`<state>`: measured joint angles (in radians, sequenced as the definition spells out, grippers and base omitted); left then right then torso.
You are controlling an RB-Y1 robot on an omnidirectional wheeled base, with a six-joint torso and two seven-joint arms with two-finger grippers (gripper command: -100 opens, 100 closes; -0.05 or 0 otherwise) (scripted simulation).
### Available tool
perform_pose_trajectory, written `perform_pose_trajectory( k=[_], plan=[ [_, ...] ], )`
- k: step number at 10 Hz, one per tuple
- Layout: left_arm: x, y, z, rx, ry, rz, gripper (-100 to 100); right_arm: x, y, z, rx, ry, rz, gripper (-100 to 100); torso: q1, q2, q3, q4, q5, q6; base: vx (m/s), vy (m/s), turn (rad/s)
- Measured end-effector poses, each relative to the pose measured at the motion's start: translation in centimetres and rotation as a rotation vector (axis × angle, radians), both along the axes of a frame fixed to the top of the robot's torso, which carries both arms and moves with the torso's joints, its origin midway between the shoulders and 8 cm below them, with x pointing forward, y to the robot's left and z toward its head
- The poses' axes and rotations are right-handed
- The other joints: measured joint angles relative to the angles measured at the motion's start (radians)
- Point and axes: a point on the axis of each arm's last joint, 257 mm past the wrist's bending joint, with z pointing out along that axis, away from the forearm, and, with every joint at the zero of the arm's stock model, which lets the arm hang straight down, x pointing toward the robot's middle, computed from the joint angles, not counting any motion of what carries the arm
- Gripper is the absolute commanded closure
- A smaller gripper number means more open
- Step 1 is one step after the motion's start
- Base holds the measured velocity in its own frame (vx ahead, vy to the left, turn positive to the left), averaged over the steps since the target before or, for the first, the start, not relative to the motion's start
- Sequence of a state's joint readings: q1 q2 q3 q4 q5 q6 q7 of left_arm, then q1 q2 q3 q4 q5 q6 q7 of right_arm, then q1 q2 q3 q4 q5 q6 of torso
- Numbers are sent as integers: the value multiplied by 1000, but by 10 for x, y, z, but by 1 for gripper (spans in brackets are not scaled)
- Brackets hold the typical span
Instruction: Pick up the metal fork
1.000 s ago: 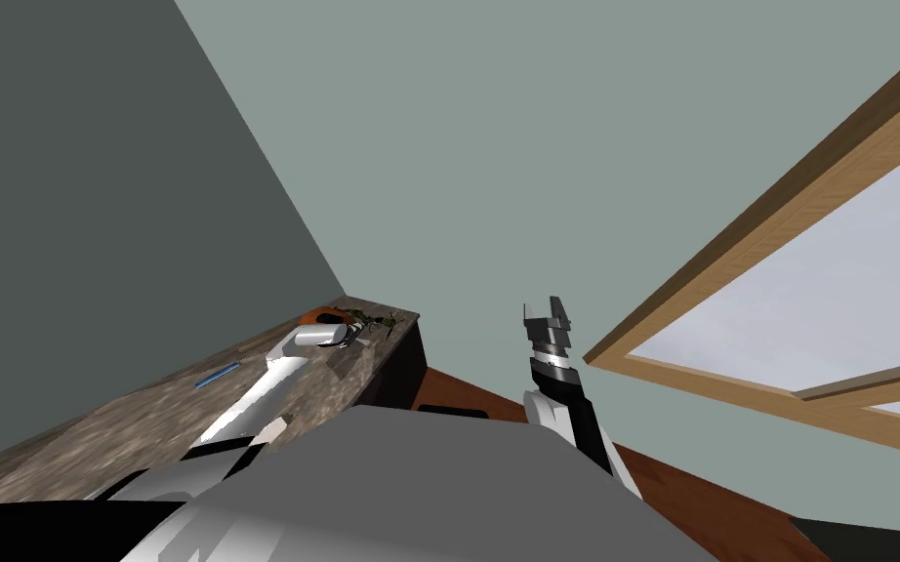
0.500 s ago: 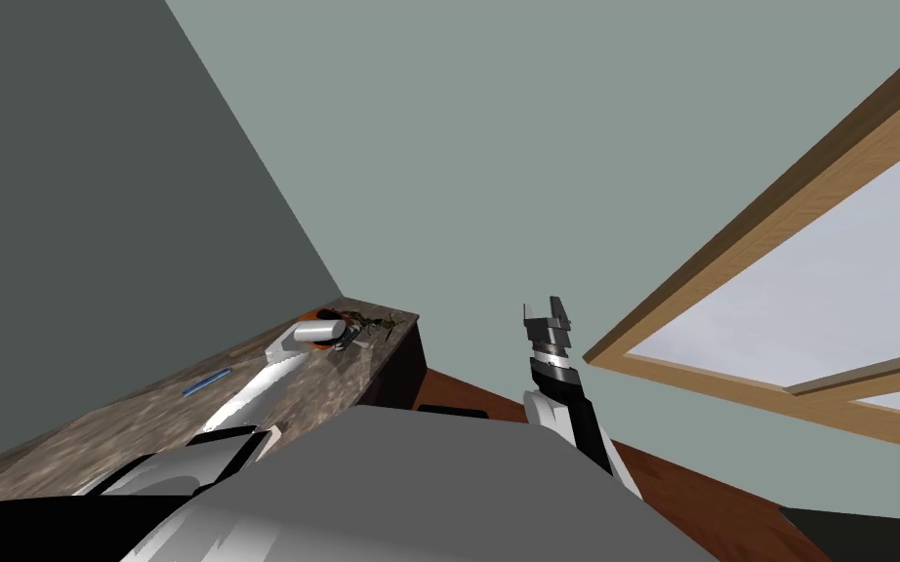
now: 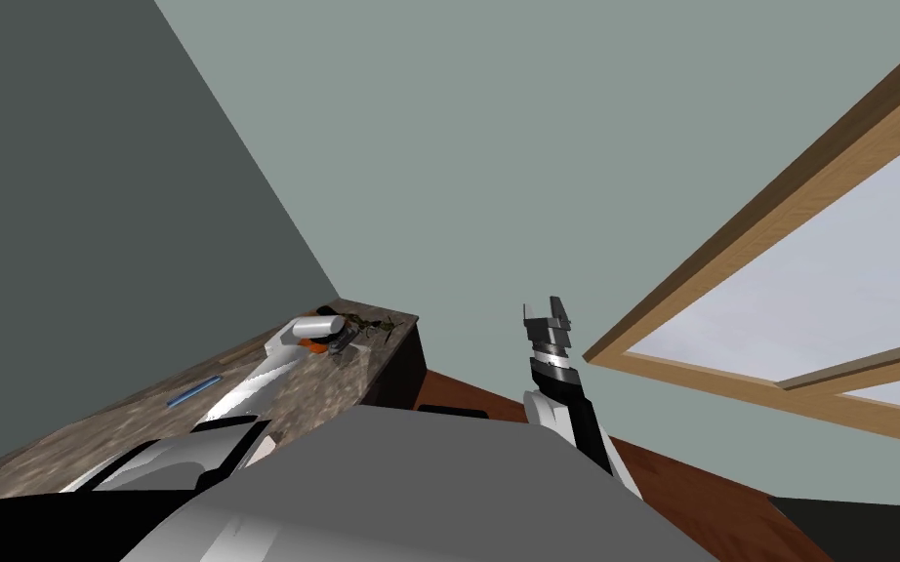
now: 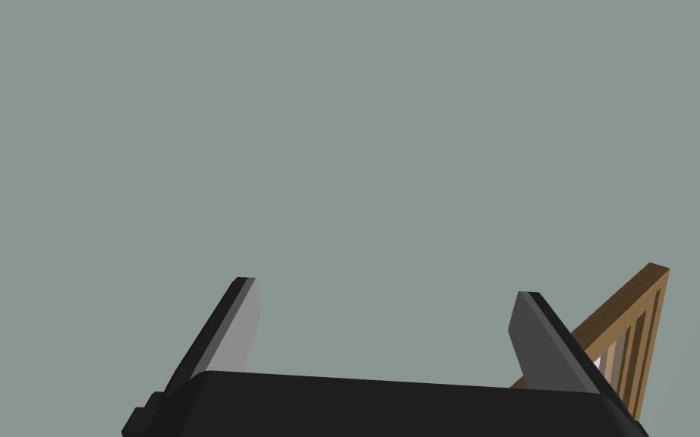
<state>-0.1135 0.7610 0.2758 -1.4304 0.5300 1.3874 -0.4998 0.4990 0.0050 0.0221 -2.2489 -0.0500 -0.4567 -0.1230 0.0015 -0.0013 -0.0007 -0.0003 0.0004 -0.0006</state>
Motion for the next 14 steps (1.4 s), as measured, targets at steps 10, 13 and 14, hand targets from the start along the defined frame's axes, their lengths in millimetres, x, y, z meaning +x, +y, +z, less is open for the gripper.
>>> perform_pose_trajectory(
  k=[10,13,14],
  plan=[
    [-28,-3,-10,-84,154,15,-100,0,0,0,0,0,0,0,-3,0,0,0,0,-1,21,9,-6],
    [-31,4,-19,-82,154,-4,-100,0,0,0,0,0,0,0,-5,-2,-1,-1,-1,0,54,-47,59],
    [-31,7,-22,-81,154,-9,-100,0,0,0,0,0,0,0,-5,-2,-1,-1,-1,0,55,-43,76]
  ],
)
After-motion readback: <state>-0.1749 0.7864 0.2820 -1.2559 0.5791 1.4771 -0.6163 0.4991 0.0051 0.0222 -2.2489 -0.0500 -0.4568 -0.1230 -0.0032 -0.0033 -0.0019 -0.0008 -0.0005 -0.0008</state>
